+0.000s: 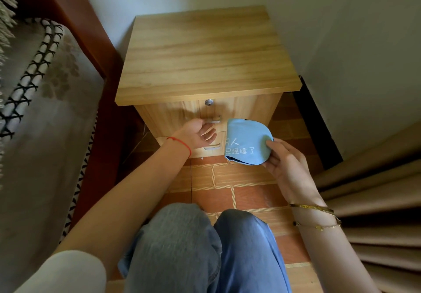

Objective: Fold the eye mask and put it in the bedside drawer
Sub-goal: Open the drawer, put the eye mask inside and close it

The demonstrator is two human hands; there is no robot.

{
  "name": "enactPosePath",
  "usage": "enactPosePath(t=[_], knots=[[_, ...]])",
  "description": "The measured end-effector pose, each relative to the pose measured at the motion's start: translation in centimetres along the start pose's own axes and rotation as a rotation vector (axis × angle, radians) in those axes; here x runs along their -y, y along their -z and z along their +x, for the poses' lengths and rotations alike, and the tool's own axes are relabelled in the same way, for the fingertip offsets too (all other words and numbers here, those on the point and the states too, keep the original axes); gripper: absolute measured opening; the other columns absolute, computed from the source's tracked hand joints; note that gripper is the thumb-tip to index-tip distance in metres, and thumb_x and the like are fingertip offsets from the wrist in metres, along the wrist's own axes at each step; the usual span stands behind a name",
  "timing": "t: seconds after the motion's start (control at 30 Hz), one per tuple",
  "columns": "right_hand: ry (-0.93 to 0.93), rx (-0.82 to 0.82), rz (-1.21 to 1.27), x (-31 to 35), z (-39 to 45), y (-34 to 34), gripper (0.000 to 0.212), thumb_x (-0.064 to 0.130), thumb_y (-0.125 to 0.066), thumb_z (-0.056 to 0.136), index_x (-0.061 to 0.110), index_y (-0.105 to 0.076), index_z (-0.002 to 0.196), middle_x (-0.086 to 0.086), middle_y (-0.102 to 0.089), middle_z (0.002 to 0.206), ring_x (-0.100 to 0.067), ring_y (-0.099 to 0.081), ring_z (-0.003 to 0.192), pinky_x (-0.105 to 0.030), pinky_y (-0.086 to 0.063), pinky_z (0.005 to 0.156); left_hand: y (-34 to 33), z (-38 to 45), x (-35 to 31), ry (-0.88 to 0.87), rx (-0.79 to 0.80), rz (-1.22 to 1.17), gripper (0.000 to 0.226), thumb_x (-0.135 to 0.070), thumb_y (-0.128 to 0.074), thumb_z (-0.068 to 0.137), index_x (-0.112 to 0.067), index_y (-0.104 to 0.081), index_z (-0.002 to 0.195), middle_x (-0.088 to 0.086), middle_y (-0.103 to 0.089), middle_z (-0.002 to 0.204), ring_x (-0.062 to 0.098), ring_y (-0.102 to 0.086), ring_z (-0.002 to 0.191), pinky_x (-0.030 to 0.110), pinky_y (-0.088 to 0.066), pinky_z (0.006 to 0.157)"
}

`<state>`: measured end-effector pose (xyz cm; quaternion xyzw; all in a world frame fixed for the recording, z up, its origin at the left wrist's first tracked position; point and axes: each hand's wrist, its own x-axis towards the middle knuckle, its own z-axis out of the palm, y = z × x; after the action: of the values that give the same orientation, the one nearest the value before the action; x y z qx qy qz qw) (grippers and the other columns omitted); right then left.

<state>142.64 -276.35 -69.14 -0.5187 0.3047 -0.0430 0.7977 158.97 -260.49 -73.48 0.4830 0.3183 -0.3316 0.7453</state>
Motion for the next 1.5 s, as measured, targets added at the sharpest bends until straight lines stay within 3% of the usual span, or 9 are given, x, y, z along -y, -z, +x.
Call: enactPosePath(t=[0.17, 0.3, 0.43, 0.57, 0.73, 0.9, 1.2, 1.37, 1.5], knots=[[0.002, 0.025, -0.006, -0.2, -0.1, 0.0, 0.02, 0.012, -0.056, 0.092, 0.002, -0.063, 0.107, -0.011, -0.07, 0.098, -0.02, -0.068, 0.091, -0.031, -0.053, 0.08, 0.1, -0.6, 1.1, -0.016, -0.004, 0.034, 0.015, -0.009, -0.045, 0.097, -0.01, -0.056, 0.088, 0.002, -0.064, 0.093, 0.022, -0.053, 0.104, 0.034, -0.048, 0.078], [0.001, 0.043, -0.007, -0.3, -0.6, 0.2, 0.025, 0.011, -0.056, 0.092, -0.002, -0.061, 0.112, -0.013, -0.068, 0.099, -0.021, -0.066, 0.091, -0.029, -0.052, 0.078, 0.9, -2.1, 2.2, 0.021, 0.021, 0.111, 0.012, -0.007, -0.052, 0.094, -0.01, -0.059, 0.102, 0.002, -0.063, 0.115, 0.022, -0.054, 0.104, 0.034, -0.051, 0.07], [-0.003, 0.068, 0.001, -0.5, -1.3, 0.3, 0.023, 0.012, -0.056, 0.091, 0.0, -0.061, 0.11, -0.014, -0.067, 0.099, -0.021, -0.066, 0.09, -0.028, -0.052, 0.075, 1.9, -3.4, 3.6, 0.072, 0.028, 0.133, 0.02, -0.006, -0.049, 0.096, -0.003, -0.055, 0.114, 0.007, -0.059, 0.133, 0.026, -0.055, 0.119, 0.039, -0.051, 0.091], [-0.005, 0.101, -0.001, -0.8, -1.9, 0.2, 0.025, 0.013, -0.057, 0.091, -0.002, -0.062, 0.111, -0.017, -0.068, 0.104, -0.024, -0.067, 0.097, -0.031, -0.054, 0.08, 2.5, -4.6, 4.8, 0.16, 0.076, 0.158, 0.008, -0.006, -0.05, 0.095, -0.005, -0.058, 0.097, 0.009, -0.064, 0.12, 0.027, -0.054, 0.124, 0.042, -0.044, 0.103], [-0.01, 0.102, -0.005, -1.2, -2.4, 0.0, 0.023, 0.015, -0.06, 0.089, 0.001, -0.064, 0.108, -0.017, -0.07, 0.107, -0.028, -0.067, 0.103, -0.037, -0.054, 0.088, 3.0, -5.9, 5.9, 0.214, 0.102, 0.18, 0.024, -0.006, -0.053, 0.093, -0.009, -0.056, 0.117, 0.012, -0.068, 0.109, 0.028, -0.058, 0.115, 0.042, -0.052, 0.084], [-0.024, 0.111, 0.006, -1.8, -2.6, 0.0, 0.021, 0.014, -0.061, 0.089, 0.002, -0.065, 0.105, -0.019, -0.07, 0.111, -0.028, -0.067, 0.105, -0.04, -0.054, 0.09, 3.6, -6.2, 6.6, 0.248, 0.08, 0.169, 0.034, -0.005, -0.054, 0.093, -0.011, -0.056, 0.126, 0.013, -0.064, 0.121, 0.029, -0.057, 0.117, 0.043, -0.052, 0.083], [-0.051, 0.084, 0.008, -2.5, -2.6, 0.1, 0.011, 0.014, -0.062, 0.088, 0.008, -0.066, 0.097, -0.019, -0.07, 0.108, -0.026, -0.07, 0.099, -0.035, -0.058, 0.08, 4.3, -5.8, 7.2, 0.263, 0.056, 0.15, 0.03, 0.0, -0.05, 0.092, -0.008, -0.056, 0.12, 0.017, -0.063, 0.119, 0.031, -0.057, 0.115, 0.043, -0.05, 0.089], [-0.058, 0.089, 0.007, -2.4, -2.4, -0.4, 0.016, 0.013, -0.061, 0.089, 0.004, -0.066, 0.101, -0.019, -0.069, 0.111, -0.027, -0.069, 0.101, -0.035, -0.057, 0.082, 3.9, -7.9, 5.9, 0.325, 0.161, 0.334, 0.032, -0.019, -0.053, 0.095, -0.009, -0.057, 0.126, 0.019, -0.056, 0.133, 0.033, -0.057, 0.117, 0.045, -0.051, 0.089], [-0.045, 0.102, 0.009, -1.9, -2.4, -1.1, 0.021, 0.014, -0.061, 0.089, 0.003, -0.065, 0.107, -0.018, -0.069, 0.112, -0.025, -0.069, 0.102, -0.032, -0.057, 0.077, 4.4, -10.7, 4.5, 0.315, 0.305, 0.445, 0.039, -0.032, -0.05, 0.094, -0.01, -0.061, 0.125, 0.013, -0.066, 0.124, 0.028, -0.063, 0.115, 0.042, -0.049, 0.098]])
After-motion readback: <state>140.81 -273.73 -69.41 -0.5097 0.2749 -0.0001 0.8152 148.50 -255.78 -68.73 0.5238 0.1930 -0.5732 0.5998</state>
